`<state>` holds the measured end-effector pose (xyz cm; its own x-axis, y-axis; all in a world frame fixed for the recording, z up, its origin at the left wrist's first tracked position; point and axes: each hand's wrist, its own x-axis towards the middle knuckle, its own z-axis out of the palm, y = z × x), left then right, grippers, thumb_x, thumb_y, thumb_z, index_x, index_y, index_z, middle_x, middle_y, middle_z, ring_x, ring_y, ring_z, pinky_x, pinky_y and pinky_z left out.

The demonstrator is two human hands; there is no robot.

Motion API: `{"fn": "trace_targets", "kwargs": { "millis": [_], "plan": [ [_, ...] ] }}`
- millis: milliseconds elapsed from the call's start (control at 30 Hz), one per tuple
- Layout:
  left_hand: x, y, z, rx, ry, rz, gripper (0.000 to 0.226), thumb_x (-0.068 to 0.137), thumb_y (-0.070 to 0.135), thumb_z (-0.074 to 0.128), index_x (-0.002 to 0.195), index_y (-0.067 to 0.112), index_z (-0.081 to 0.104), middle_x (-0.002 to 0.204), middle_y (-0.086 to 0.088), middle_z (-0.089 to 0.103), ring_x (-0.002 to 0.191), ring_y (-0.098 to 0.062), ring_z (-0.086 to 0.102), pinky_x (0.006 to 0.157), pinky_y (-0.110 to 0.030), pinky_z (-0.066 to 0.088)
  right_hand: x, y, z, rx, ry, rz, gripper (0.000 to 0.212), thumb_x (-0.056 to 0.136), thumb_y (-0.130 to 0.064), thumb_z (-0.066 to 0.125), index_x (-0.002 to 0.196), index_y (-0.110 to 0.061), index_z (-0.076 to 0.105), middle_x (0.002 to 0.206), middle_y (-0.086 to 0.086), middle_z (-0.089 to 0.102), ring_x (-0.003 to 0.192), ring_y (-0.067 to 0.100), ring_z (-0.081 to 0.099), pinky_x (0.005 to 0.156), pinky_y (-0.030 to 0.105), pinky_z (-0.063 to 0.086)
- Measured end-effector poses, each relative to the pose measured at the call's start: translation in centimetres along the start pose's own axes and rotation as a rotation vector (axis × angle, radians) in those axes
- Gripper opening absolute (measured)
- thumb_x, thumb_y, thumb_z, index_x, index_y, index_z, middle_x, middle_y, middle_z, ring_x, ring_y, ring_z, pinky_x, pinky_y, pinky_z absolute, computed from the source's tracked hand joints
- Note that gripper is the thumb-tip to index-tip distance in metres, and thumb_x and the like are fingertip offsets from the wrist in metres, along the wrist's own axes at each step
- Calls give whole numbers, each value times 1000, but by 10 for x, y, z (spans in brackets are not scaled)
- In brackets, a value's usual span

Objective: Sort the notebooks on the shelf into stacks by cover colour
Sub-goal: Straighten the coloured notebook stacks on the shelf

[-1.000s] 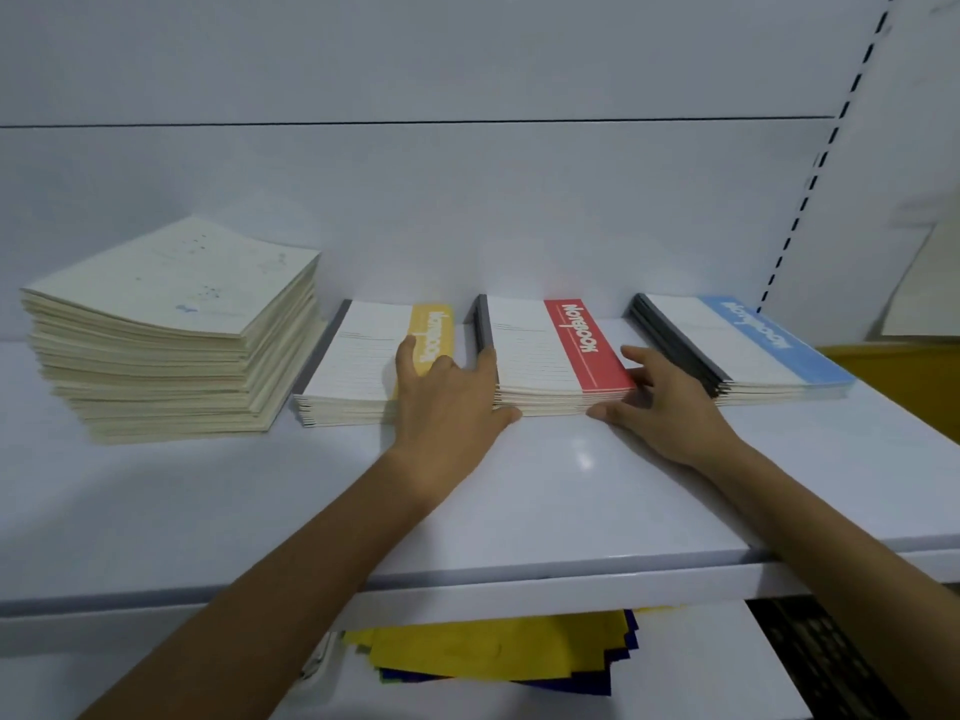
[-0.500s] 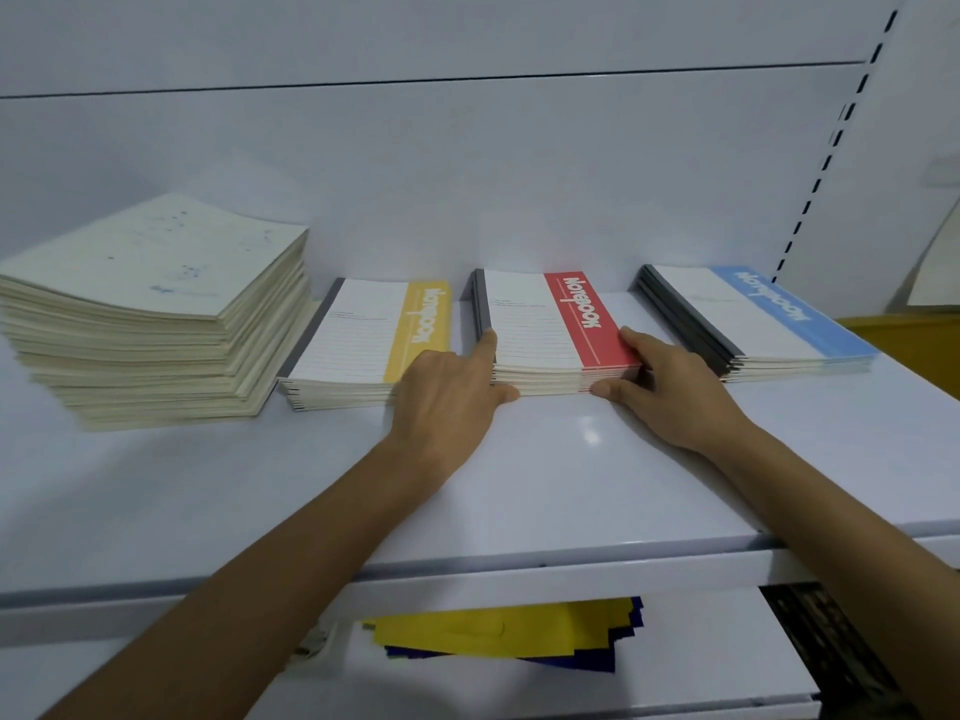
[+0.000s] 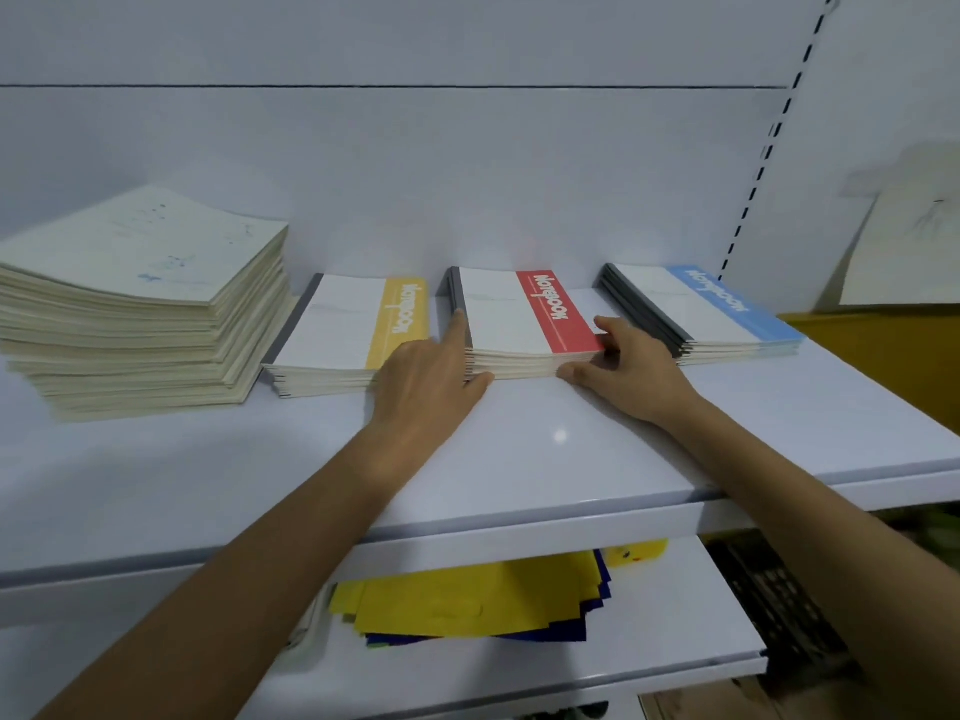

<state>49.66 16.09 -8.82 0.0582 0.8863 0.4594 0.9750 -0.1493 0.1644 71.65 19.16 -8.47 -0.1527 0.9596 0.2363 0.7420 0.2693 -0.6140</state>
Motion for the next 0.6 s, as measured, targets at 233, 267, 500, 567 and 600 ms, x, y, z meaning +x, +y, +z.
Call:
{"fn": "trace_targets", "kwargs": {
  "millis": [233,267,500,567,600],
  "plan": [
    [-1,2,-5,30,-29,9,52,92,44,52,133,13,41,93,-11,65,92,-30,60,68,-35,43,-2,-4,-3,71,15,34,59,77,-40,76,127,-19,55,119,-5,64,104,8,59,87,20,42],
    [-2,1,-8,15,-27,14,51,93,43,52,133,13,41,95,-11,65,96,-31,59,73,-36,45,-3,-6,-4,70,17,42,60,77,-40,76,128,-19,54,119,-5,64,104,8,59,87,20,42],
    [-8,0,-26,-81,145,133,55,85,33,67,131,8,50,124,-12,59,110,-31,56,86,-42,49,-42,-4,-15,125,307,105,33,86,-30,68,116,-18,62,105,-10,65,99,5,60,82,15,42],
    [-14,15,-27,-173,184,271,46,84,31,68,123,9,56,113,-10,62,98,-29,62,67,-38,54,-53,9,-27,109,427,132,23,87,-25,66,109,-16,66,104,-5,68,97,8,63,79,11,42],
    [-17,26,-30,-213,166,341,42,87,31,65,122,11,57,109,-7,64,93,-26,64,63,-36,55,-56,17,-35,93,472,158,23,88,-23,66,109,-16,65,106,-3,68,99,10,62,80,13,43]
  ]
}}
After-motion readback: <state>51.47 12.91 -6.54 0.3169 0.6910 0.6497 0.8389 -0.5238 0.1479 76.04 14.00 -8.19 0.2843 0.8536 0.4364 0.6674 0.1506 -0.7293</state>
